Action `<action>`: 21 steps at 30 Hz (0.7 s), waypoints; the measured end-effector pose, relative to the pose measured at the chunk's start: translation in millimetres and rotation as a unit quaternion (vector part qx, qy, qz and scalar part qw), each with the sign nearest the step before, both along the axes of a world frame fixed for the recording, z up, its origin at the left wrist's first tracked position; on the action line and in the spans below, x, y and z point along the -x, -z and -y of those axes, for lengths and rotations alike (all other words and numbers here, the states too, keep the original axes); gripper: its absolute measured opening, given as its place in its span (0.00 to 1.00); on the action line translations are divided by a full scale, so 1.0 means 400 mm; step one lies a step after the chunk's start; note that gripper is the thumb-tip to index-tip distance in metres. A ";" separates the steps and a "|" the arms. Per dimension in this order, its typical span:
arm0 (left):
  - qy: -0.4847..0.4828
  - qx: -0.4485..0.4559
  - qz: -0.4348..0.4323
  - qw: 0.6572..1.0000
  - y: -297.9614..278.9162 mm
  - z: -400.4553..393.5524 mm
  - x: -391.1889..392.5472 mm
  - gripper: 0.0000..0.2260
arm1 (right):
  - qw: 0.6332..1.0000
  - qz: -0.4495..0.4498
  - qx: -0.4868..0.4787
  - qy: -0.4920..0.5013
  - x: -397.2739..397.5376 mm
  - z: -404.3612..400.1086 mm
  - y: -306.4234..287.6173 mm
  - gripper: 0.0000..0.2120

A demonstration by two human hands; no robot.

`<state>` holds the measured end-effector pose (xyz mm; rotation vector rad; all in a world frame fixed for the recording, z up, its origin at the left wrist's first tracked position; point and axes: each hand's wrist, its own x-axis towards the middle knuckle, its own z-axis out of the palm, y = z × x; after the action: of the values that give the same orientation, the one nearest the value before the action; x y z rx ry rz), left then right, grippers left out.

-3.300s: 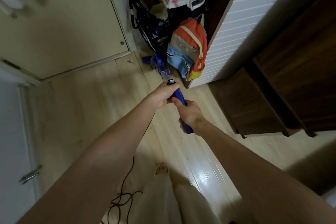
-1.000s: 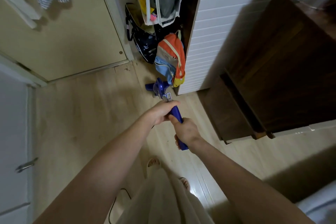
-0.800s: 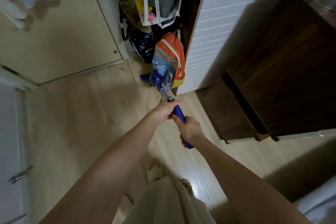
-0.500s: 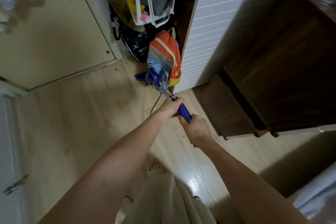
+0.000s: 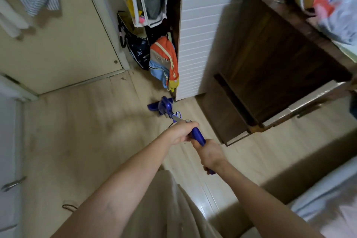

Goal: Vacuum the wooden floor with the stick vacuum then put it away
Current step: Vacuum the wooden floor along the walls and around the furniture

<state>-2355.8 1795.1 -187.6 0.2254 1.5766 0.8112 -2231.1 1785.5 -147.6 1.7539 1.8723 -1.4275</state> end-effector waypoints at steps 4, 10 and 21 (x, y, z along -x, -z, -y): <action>-0.028 -0.009 0.021 0.999 -0.030 0.059 -0.124 0.08 | 0.999 -0.010 0.028 -0.020 -0.120 0.029 -0.038 0.17; -0.082 -0.024 0.054 0.995 -0.067 0.077 -0.208 0.10 | 0.997 0.003 -0.002 -0.076 -0.206 0.012 -0.089 0.20; -0.046 -0.019 0.009 0.999 -0.054 0.025 -0.091 0.10 | 1.000 -0.005 -0.016 -0.026 -0.078 -0.004 -0.052 0.19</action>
<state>-2319.3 1785.2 -166.2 0.1730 1.5640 0.9135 -2199.8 1787.0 -127.0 1.7026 1.9404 -1.3985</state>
